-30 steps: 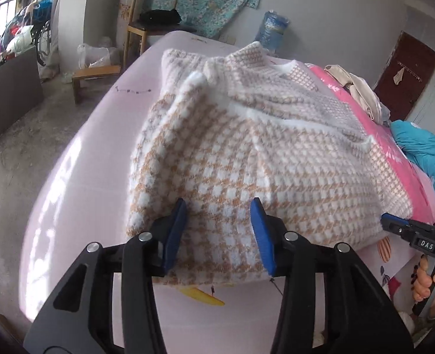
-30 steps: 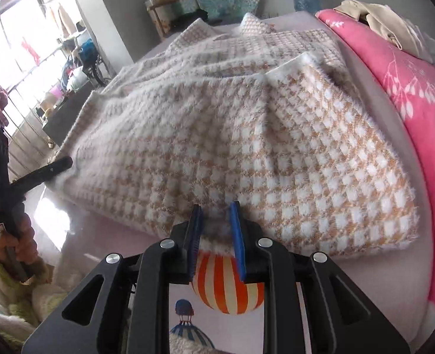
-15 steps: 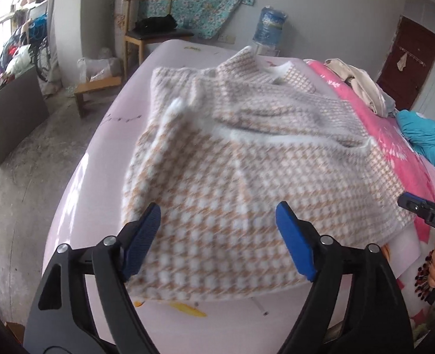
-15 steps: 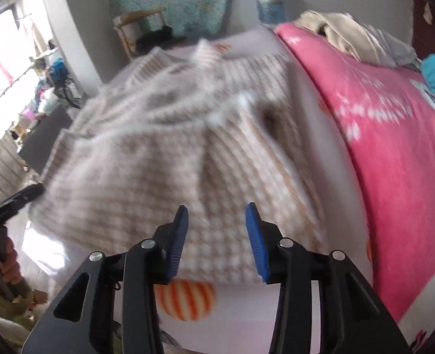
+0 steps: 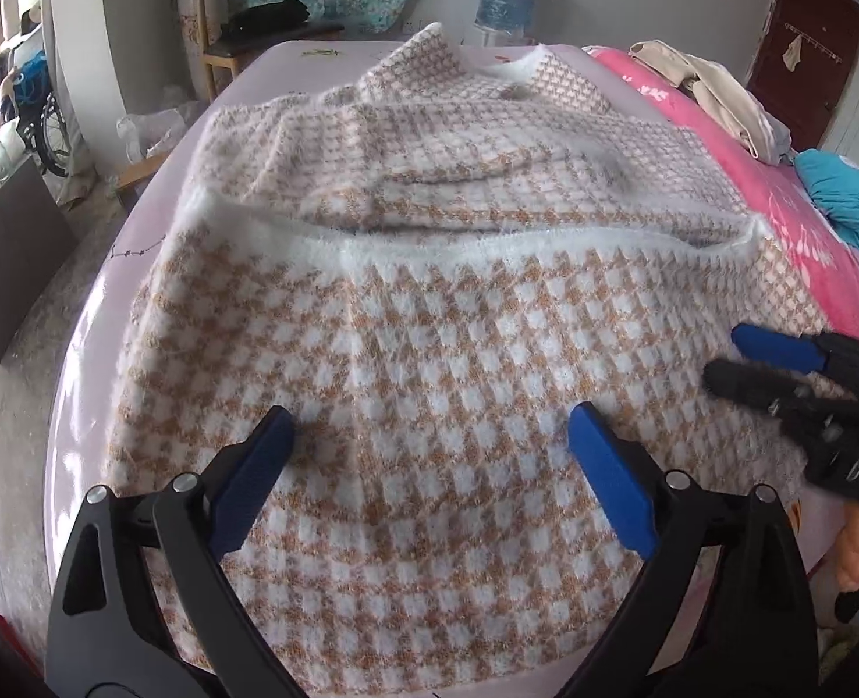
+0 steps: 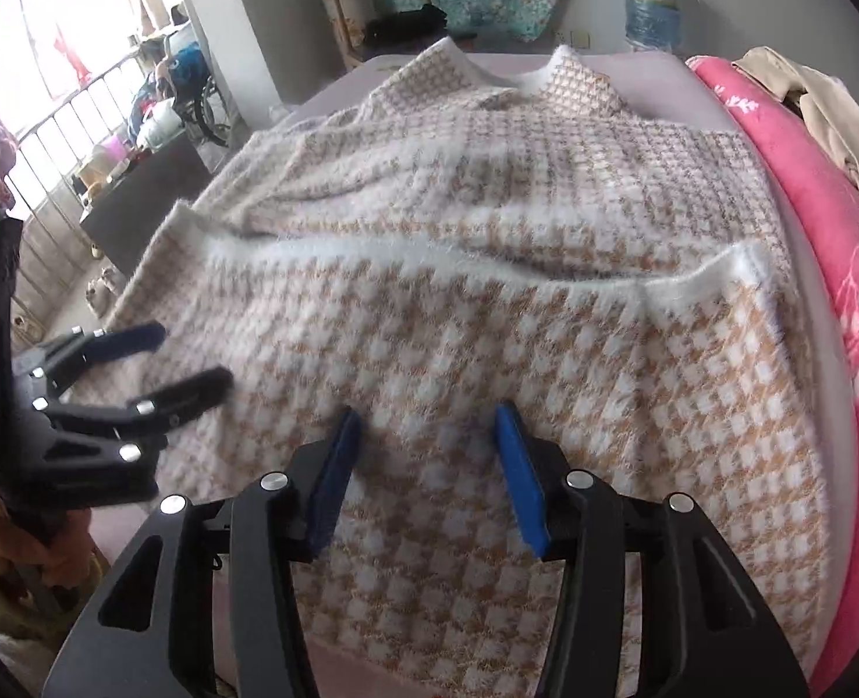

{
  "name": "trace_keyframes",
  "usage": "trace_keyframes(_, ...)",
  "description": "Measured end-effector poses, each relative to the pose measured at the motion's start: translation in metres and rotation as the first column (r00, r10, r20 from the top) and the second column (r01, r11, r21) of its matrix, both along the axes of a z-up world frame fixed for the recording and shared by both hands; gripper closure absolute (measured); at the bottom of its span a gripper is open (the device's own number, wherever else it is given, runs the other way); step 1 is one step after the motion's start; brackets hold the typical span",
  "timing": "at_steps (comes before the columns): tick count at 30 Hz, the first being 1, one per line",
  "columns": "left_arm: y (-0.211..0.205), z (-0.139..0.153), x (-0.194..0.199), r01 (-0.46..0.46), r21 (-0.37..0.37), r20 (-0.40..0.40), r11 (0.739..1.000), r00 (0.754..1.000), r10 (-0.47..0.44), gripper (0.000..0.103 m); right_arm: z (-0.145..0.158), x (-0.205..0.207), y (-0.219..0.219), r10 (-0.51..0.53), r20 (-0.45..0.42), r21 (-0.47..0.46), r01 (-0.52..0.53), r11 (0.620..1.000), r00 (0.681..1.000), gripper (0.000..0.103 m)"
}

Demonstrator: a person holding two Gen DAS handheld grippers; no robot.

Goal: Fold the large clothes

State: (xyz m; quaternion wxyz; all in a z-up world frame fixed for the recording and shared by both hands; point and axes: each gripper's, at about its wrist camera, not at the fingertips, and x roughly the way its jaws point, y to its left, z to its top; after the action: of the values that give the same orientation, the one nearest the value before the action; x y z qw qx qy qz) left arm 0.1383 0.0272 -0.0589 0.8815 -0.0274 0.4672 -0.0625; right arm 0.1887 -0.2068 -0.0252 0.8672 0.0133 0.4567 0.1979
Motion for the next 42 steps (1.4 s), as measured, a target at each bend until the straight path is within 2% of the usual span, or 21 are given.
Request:
trace_keyframes(2, 0.001, 0.000, 0.002, -0.003, 0.002, -0.008, 1.000, 1.000, 0.003, 0.008, 0.010, 0.003, 0.000, 0.016, 0.028, 0.044, -0.017, 0.999, 0.999, 0.056)
trace_keyframes(4, 0.002, -0.001, 0.003, -0.006, -0.002, -0.015, 1.000, 1.000, 0.006, 0.007, 0.006, 0.011, 0.004, 0.031, 0.035, 0.041, -0.032, 0.999, 0.999, 0.055)
trace_keyframes(7, 0.003, -0.001, 0.003, -0.010, -0.005, -0.016, 1.000, 1.000, 0.010, 0.007, -0.021, 0.025, 0.017, 0.033, -0.037, -0.013, -0.033, 0.999, 0.999, 0.052)
trace_keyframes(10, 0.002, 0.002, 0.007, -0.020, -0.003, -0.042, 1.000, 0.999, 0.020, 0.007, -0.014, 0.024, 0.023, 0.034, -0.022, -0.045, -0.034, 0.998, 0.999, 0.050)
trace_keyframes(13, 0.003, 0.007, 0.007, -0.038, 0.007, -0.049, 0.999, 0.998, 0.039, 0.007, 0.001, 0.022, 0.021, 0.028, 0.009, -0.011, -0.028, 1.000, 1.000, 0.050)
trace_keyframes(15, 0.004, 0.009, 0.007, -0.043, 0.014, -0.043, 0.999, 0.998, 0.044, 0.007, 0.000, 0.023, 0.022, 0.018, 0.022, -0.026, -0.017, 1.000, 1.000, 0.050)
trace_keyframes(16, 0.004, 0.009, 0.009, -0.047, 0.024, -0.048, 0.999, 0.998, 0.048, 0.007, -0.010, 0.027, 0.024, 0.008, 0.001, -0.058, -0.008, 0.998, 1.000, 0.050)
trace_keyframes(18, 0.004, 0.004, 0.013, -0.055, 0.051, -0.078, 0.997, 0.995, 0.059, 0.007, -0.019, 0.030, 0.021, -0.004, -0.007, -0.038, 0.004, 0.999, 1.000, 0.048)
trace_keyframes(20, 0.005, 0.001, 0.016, -0.066, 0.042, -0.091, 0.997, 0.993, 0.070, 0.007, -0.013, 0.032, 0.020, -0.006, -0.022, -0.047, 0.005, 0.999, 1.000, 0.048)
trace_keyframes(23, 0.003, 0.001, 0.016, -0.068, 0.058, -0.094, 0.996, 0.993, 0.073, 0.007, -0.002, 0.030, 0.008, -0.046, -0.021, -0.009, 0.046, 0.999, 0.999, 0.047)
trace_keyframes(25, 0.002, 0.000, 0.016, -0.070, 0.060, -0.094, 0.996, 0.993, 0.076, 0.007, 0.003, 0.027, -0.003, -0.090, -0.025, -0.002, 0.090, 0.996, 0.996, 0.045)
trace_keyframes(28, 0.003, 0.001, 0.016, -0.070, 0.061, -0.097, 0.996, 0.992, 0.076, 0.007, 0.006, 0.024, -0.024, -0.175, -0.044, -0.036, 0.174, 0.984, 0.984, 0.034)
trace_keyframes(33, 0.002, 0.000, 0.016, -0.074, 0.065, -0.094, 0.995, 0.992, 0.080, 0.007, -0.012, 0.029, -0.054, -0.290, -0.113, -0.077, 0.283, 0.956, 0.950, 0.032)
trace_keyframes(34, 0.002, 0.000, 0.016, -0.075, 0.065, -0.094, 0.995, 0.992, 0.081, 0.007, -0.018, 0.033, -0.057, -0.298, -0.137, -0.080, 0.289, 0.954, 0.945, 0.031)
trace_keyframes(36, 0.001, 0.000, 0.016, -0.077, 0.065, -0.097, 0.995, 0.992, 0.083, 0.007, -0.023, 0.035, -0.057, -0.291, -0.134, -0.083, 0.282, 0.956, 0.947, 0.027)
trace_keyframes(38, 0.002, 0.000, 0.017, -0.078, 0.065, -0.100, 0.995, 0.991, 0.085, 0.007, -0.025, 0.037, -0.050, -0.267, -0.131, -0.103, 0.254, 0.962, 0.955, 0.015)
trace_keyframes(42, 0.002, 0.000, 0.018, -0.085, 0.066, -0.104, 0.994, 0.990, 0.091, 0.007, -0.029, 0.039, -0.040, -0.266, -0.117, -0.157, 0.246, 0.956, 0.957, 0.010)
